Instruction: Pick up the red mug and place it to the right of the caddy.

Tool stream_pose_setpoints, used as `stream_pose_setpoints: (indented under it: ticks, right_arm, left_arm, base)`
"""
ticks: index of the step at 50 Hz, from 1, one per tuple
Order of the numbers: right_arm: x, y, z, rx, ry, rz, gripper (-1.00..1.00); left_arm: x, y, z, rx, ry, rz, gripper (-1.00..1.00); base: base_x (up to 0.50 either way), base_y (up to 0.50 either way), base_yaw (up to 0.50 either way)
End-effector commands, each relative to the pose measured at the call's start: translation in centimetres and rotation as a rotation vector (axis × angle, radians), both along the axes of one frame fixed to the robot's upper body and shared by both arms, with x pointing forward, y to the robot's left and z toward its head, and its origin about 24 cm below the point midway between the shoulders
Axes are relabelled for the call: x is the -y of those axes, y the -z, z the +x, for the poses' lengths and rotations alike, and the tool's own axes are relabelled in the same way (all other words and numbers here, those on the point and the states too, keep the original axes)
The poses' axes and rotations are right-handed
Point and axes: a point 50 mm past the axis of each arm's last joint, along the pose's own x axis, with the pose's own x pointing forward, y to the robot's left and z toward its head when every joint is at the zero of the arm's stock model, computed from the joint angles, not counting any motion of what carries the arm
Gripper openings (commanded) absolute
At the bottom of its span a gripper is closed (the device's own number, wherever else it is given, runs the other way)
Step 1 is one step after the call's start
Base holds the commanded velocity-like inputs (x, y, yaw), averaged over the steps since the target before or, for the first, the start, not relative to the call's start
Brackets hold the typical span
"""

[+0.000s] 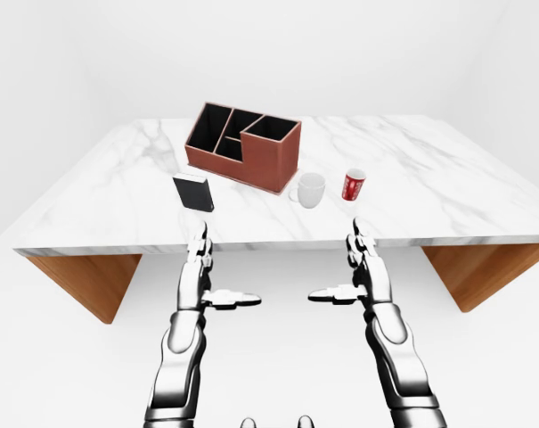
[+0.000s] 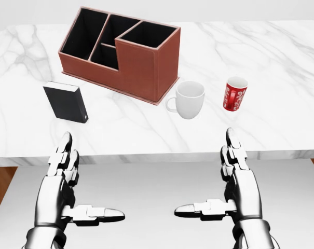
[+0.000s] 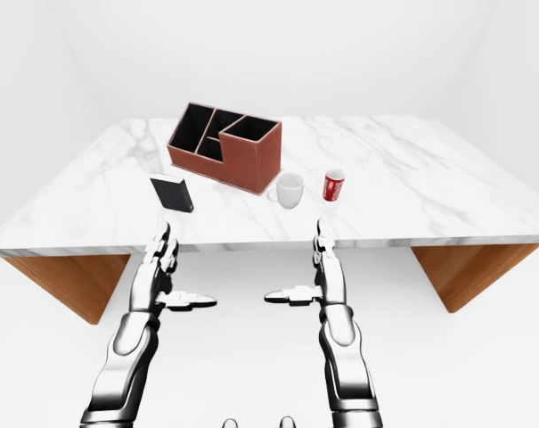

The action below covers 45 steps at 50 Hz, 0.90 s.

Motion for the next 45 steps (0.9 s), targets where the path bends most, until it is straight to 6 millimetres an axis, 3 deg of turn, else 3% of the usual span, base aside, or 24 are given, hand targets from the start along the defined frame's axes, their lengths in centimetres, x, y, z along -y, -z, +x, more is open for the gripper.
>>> stream_pose_setpoints:
  ticks: [1,19,28,45]
  right_arm:
    - [1.0,-1.1,-0.6,0.026,0.007,-0.011,1.00]
    - [1.6,-3.9,-2.0,0.122,0.012,-0.030,1.00]
    - [1.9,-6.8,-3.8,0.245,0.022,-0.018,1.00]
    - [1.9,-9.6,-6.2,0.367,0.006,-0.010,1.00]
  left_arm:
    - [-0.2,-1.0,-0.8,0.036,0.040,0.010,1.00]
    - [-0.7,-4.4,-2.8,0.136,0.041,0.003,1.00]
    - [-0.8,-6.6,-4.3,0.233,0.042,0.001,1.00]
    - [-1.1,-9.1,-5.9,0.340,0.044,0.009,1.00]
  base:
    - [0.00,0.00,0.00]
    - [0.00,0.00,0.00]
    - [0.00,0.00,0.00]
    - [0.00,0.00,0.00]
